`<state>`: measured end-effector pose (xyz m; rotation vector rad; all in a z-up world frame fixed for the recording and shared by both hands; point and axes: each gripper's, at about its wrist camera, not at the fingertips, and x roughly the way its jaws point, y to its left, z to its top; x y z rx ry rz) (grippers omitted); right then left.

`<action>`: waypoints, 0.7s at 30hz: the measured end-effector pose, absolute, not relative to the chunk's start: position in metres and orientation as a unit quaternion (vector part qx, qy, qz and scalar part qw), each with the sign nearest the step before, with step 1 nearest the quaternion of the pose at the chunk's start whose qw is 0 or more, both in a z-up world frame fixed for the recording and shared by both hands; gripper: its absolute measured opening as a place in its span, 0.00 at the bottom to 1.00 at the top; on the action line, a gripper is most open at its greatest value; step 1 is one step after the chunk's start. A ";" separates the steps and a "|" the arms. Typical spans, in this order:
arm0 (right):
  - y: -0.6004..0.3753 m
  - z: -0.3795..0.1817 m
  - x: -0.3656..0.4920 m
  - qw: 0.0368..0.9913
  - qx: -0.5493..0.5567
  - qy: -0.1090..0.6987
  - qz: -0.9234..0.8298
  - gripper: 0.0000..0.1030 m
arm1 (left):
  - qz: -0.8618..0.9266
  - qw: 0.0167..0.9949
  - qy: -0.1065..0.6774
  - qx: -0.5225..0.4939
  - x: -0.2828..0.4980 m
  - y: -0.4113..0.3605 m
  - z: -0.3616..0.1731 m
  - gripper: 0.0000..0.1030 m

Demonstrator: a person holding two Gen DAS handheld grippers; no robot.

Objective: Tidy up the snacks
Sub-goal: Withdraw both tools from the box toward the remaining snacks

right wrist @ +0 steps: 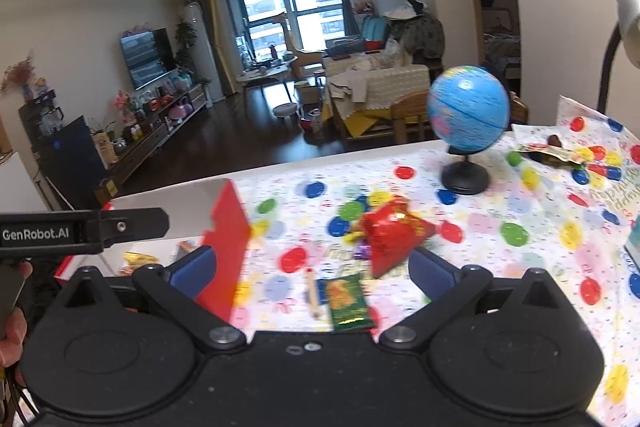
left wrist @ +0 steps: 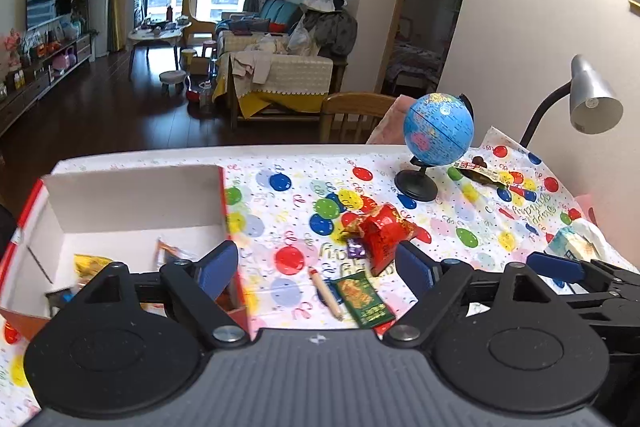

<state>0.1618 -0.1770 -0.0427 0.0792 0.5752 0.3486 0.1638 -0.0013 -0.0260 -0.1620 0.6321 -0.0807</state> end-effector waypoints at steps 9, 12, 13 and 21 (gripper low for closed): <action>-0.224 -0.058 0.194 0.945 0.038 0.280 0.165 0.99 | -0.003 0.936 0.343 -0.078 0.197 -0.053 -0.052 0.83; -0.234 -0.063 0.202 0.947 0.035 0.274 0.165 0.99 | 0.009 0.931 0.355 -0.081 0.205 -0.064 -0.062 0.83; -0.236 -0.064 0.206 0.947 0.033 0.272 0.166 0.99 | 0.014 0.930 0.359 -0.082 0.209 -0.068 -0.065 0.83; -0.247 -0.073 0.242 0.943 0.011 0.282 0.177 0.99 | 0.073 0.916 0.386 -0.078 0.228 -0.080 -0.088 0.83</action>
